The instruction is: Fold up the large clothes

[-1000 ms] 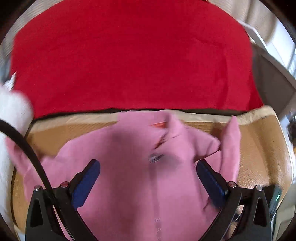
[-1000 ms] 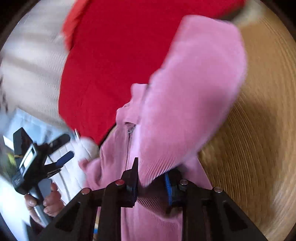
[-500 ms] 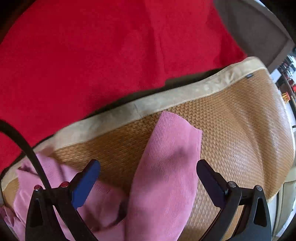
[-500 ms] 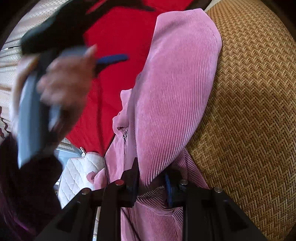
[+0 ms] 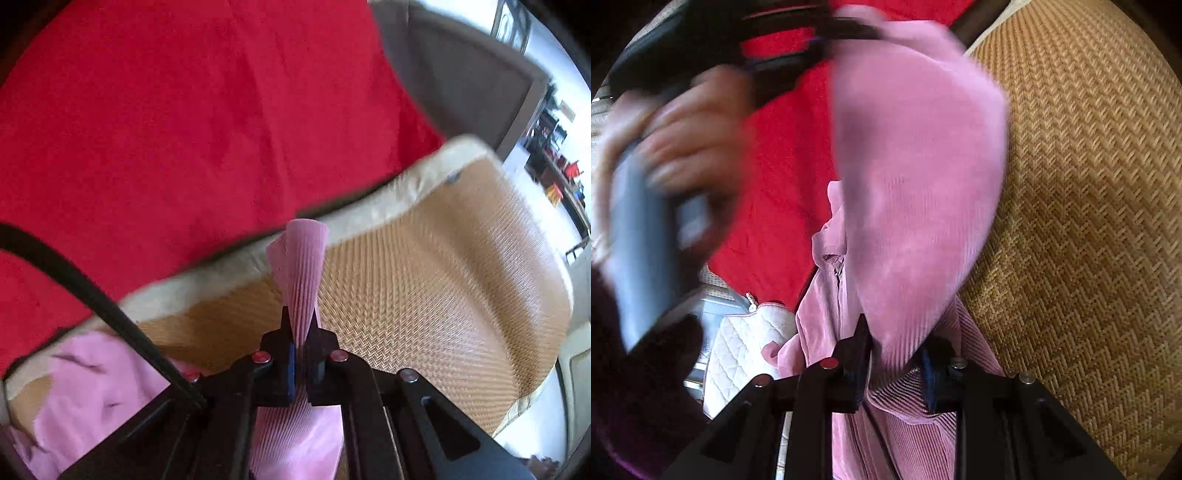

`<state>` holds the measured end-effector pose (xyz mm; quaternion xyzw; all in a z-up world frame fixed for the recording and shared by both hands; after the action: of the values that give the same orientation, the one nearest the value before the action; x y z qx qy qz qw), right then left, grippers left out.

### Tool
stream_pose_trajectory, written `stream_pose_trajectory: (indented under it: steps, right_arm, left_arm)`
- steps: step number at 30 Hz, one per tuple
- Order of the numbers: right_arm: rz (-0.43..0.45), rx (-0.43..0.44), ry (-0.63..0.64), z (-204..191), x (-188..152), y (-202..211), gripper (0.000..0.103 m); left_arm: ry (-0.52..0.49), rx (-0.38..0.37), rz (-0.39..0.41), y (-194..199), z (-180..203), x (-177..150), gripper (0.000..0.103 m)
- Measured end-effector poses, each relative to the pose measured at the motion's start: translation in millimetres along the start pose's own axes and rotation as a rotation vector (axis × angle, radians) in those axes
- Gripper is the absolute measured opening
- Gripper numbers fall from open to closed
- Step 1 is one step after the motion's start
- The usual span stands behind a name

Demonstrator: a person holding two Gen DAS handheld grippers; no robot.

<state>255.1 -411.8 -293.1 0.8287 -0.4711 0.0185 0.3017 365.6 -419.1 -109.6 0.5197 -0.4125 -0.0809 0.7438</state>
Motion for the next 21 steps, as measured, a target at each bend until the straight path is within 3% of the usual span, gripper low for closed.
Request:
stream_pose_trajectory:
  steps: [2,3,4,5,6,9,12,14,15,16,21]
  right_arm:
    - [0.024,-0.01,0.011,-4,2,7,0.03]
    - [0.04,-0.014,0.014,-6,4,11,0.039]
    - [0.055,-0.008,0.012,-8,4,14,0.05]
    - [0.078,0.004,0.006,-10,4,19,0.076]
    - [0.105,0.008,0.007,-14,3,24,0.085]
    - [0.134,0.006,0.092,-32,4,35,0.085]
    - [0.165,0.036,0.136,-48,3,40,0.085]
    - [0.181,0.044,0.157,-57,1,39,0.085]
    - [0.188,0.048,0.166,-59,2,38,0.085]
    - [0.193,0.049,0.18,-64,2,37,0.085]
    - [0.175,0.01,0.248,-85,-10,22,0.083]
  left_arm:
    - [0.009,0.025,0.089,51,-16,-6,0.004]
    - [0.02,0.039,0.124,76,-28,-10,0.004]
    - [0.035,0.06,0.167,105,-43,-18,0.004]
    - [0.048,0.087,0.201,129,-57,-26,0.004]
    - [0.061,0.115,0.226,148,-71,-33,0.004]
    - [0.113,0.199,0.284,202,-125,-66,0.004]
    - [0.173,0.215,0.268,237,-187,-116,0.011]
    - [0.221,0.253,0.23,248,-223,-152,0.039]
    - [0.25,0.287,0.22,252,-243,-172,0.058]
    - [0.278,0.314,0.214,255,-260,-191,0.069]
    - [0.445,0.396,0.104,254,-343,-281,0.07]
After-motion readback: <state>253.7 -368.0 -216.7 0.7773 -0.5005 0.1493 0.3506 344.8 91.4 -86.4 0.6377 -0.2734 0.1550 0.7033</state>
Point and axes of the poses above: each gripper's, at about its wrist camera, not at the fingertips, and y roughly against the way its jaws point, z to its right, x to its top, the point moved 1 cm from there along -y, roughly the way its jaws point, and after that the axes turned 7 degrees about y, right-handed, at the moved point
